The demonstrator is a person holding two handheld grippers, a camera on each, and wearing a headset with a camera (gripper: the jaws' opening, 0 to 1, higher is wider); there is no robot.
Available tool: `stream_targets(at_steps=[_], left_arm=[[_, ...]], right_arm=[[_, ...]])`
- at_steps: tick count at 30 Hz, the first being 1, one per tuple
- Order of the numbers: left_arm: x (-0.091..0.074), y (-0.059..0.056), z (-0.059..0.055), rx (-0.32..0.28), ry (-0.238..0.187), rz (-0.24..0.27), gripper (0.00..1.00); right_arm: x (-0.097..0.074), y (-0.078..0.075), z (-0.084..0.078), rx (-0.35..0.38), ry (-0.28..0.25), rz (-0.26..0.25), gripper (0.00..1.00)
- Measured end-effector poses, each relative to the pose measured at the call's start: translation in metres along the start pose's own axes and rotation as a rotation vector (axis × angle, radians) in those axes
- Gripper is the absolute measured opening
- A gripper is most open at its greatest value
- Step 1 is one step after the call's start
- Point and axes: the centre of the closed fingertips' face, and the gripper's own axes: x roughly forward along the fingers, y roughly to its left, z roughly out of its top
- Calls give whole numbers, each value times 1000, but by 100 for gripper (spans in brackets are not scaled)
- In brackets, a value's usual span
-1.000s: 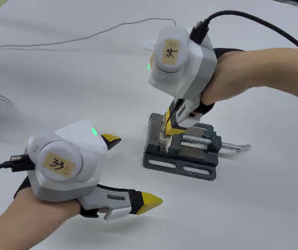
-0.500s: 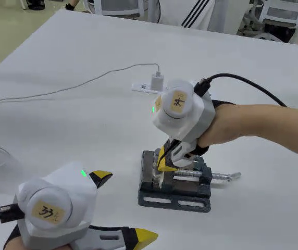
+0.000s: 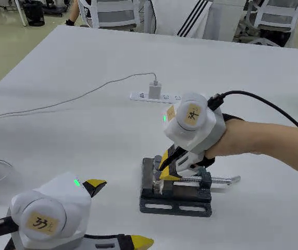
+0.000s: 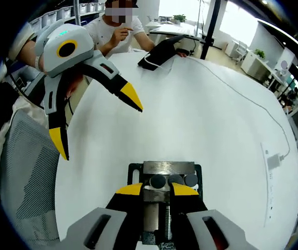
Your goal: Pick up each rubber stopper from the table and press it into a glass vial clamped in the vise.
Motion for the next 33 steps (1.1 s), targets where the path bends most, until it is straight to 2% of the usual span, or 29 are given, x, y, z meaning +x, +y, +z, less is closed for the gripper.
stream_targets(at_steps=[4,9,12,14,17,20,25,29,31,33], left_arm=[[-1,1,-1,-3,0,7,83],[-3,2,-2,-1,4,10,83],[-3,3,-2,-2,1,13,83],[-3,3,-2,-1,1,16,83],[-4,4,-2,-5,0,19,83],[-5,5,-3,-12,-2,24,84],[-8,7,-7,-19,0,34,84],[-11,8,-10,-23,5,41,84],[-13,8,-12,-25,5,45,84],[-16,9,-14,-28,7,51,84]], right_arm=[[-7,3,-6,51,-71,-53,35],[-17,10,-31,135,-99,-102,50],[-25,17,-46,231,-146,-139,60],[-28,22,-55,267,-158,-151,63],[-31,34,-67,336,-209,-174,70],[-33,48,-85,384,-222,-205,76],[-39,67,-106,478,-248,-243,83],[-43,81,-117,505,-263,-270,87],[-47,85,-119,523,-300,-297,90],[-49,90,-124,579,-310,-306,93]])
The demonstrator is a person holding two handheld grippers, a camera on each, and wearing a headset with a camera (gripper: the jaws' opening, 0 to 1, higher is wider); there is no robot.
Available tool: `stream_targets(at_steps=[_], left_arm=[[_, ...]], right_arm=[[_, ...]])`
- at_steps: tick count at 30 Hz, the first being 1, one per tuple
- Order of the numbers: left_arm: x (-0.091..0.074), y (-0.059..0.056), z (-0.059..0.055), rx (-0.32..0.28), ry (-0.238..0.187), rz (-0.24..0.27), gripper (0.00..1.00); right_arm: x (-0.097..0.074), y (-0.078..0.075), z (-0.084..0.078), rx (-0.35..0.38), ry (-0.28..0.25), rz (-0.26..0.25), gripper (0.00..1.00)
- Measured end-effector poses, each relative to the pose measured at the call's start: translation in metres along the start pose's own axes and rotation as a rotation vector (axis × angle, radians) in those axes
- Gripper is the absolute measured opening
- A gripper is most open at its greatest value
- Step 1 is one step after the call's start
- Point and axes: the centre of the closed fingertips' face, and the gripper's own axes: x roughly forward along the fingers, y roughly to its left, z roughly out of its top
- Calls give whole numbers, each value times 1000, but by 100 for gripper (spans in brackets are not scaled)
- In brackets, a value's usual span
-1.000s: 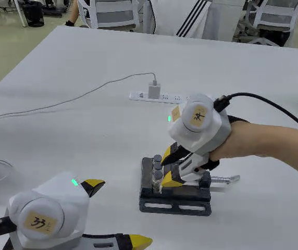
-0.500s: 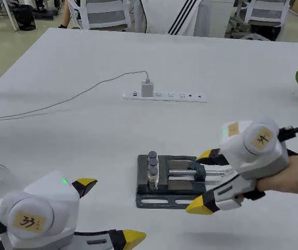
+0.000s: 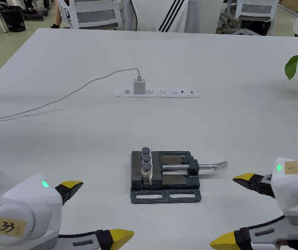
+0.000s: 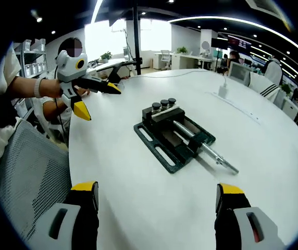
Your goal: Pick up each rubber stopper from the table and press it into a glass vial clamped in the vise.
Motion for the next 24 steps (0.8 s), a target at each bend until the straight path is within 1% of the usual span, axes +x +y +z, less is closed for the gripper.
stream_targets(at_steps=[2,3,6,7,9,10,12,14,17,19,21,24], left_arm=[[-4,1,-1,-2,1,6,84],[-5,1,-1,-3,3,7,84],[-9,0,-4,-1,14,9,84],[-11,0,-4,-1,18,10,85],[-12,0,-4,0,23,12,85],[-13,0,-3,-1,22,13,85],[-14,0,-2,-3,17,16,86],[-15,0,-2,2,21,18,86],[-16,2,-2,9,28,24,87],[-16,4,0,-8,18,35,88],[-15,6,1,-10,16,40,88],[-14,7,0,-4,26,42,88]], right_arm=[[-4,2,-3,-4,-15,-6,96],[-5,2,-5,5,-13,-11,98],[-8,4,-11,15,-15,-19,99],[-10,4,-13,29,-14,-25,99],[-11,5,-13,28,-32,-31,99],[-12,5,-13,45,-38,-36,99],[-11,8,-14,43,-29,-36,99],[-12,7,-12,32,-33,-50,99],[-16,5,-7,65,-70,-68,99],[-20,5,-7,69,-78,-74,99],[-21,5,-10,74,-75,-76,99],[-23,5,-15,87,-66,-80,99]])
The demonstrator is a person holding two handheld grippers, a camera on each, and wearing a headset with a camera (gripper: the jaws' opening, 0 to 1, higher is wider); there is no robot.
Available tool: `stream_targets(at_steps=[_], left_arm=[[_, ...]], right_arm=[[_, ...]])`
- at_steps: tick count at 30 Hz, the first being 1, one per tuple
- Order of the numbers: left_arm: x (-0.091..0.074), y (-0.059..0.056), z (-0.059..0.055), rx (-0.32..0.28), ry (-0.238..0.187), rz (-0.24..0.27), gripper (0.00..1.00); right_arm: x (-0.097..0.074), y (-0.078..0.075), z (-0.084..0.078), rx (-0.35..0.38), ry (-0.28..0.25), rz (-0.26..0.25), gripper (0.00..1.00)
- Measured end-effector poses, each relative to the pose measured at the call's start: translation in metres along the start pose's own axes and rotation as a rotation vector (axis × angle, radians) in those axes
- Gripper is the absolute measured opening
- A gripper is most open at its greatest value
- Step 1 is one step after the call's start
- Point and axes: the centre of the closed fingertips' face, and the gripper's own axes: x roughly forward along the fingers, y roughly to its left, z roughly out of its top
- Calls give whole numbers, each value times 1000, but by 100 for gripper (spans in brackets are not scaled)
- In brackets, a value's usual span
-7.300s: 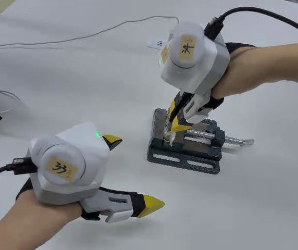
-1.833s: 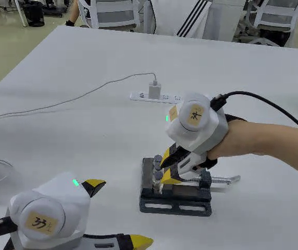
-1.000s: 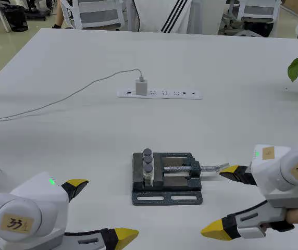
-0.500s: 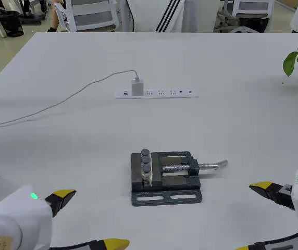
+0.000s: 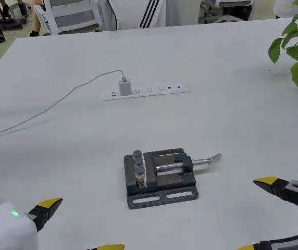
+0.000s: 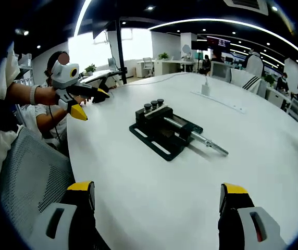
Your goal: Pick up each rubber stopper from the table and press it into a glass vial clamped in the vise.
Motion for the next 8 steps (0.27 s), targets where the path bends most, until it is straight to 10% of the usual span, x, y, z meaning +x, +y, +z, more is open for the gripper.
stream_targets(at_steps=[8], left_arm=[[3,-6,-2,-23,-3,-3,89]], right_arm=[[1,8,-7,36,0,8,99]])
